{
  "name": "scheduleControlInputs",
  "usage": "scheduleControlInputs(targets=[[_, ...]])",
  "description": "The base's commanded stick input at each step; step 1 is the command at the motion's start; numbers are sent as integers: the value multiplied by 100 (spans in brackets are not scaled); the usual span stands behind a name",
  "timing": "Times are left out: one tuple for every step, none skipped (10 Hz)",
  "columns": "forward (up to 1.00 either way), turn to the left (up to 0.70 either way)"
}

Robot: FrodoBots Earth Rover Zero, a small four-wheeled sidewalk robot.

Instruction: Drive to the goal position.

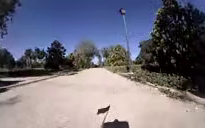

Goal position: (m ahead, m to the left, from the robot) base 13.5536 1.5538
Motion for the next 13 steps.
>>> scheduleControlInputs(targets=[[100,4],[100,4],[100,4],[100,4],[100,4],[100,4],[100,4],[100,4],[100,4],[100,4],[100,4],[100,4],[100,4]])
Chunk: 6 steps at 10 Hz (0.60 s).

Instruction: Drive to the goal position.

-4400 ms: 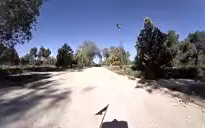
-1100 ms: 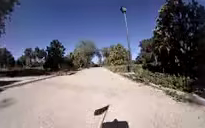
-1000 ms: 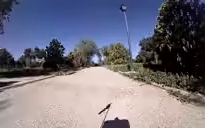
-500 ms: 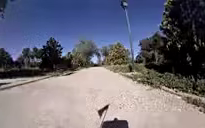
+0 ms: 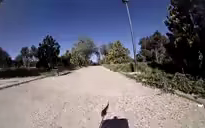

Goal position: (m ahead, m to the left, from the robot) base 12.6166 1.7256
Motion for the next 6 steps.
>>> scheduleControlInputs(targets=[[100,4],[100,4],[100,4],[100,4],[100,4],[100,4]])
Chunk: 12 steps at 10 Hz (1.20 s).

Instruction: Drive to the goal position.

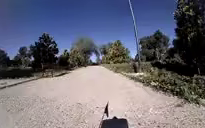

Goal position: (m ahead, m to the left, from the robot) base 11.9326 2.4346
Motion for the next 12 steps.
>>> scheduleControlInputs(targets=[[100,4],[100,4],[100,4],[100,4],[100,4],[100,4],[100,4],[100,4],[100,4],[100,4],[100,4],[100,4]])
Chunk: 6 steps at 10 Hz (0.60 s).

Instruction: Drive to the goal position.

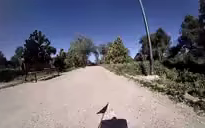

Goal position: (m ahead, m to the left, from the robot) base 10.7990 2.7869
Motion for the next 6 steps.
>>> scheduleControlInputs(targets=[[100,4],[100,4],[100,4],[100,4],[100,4],[100,4]])
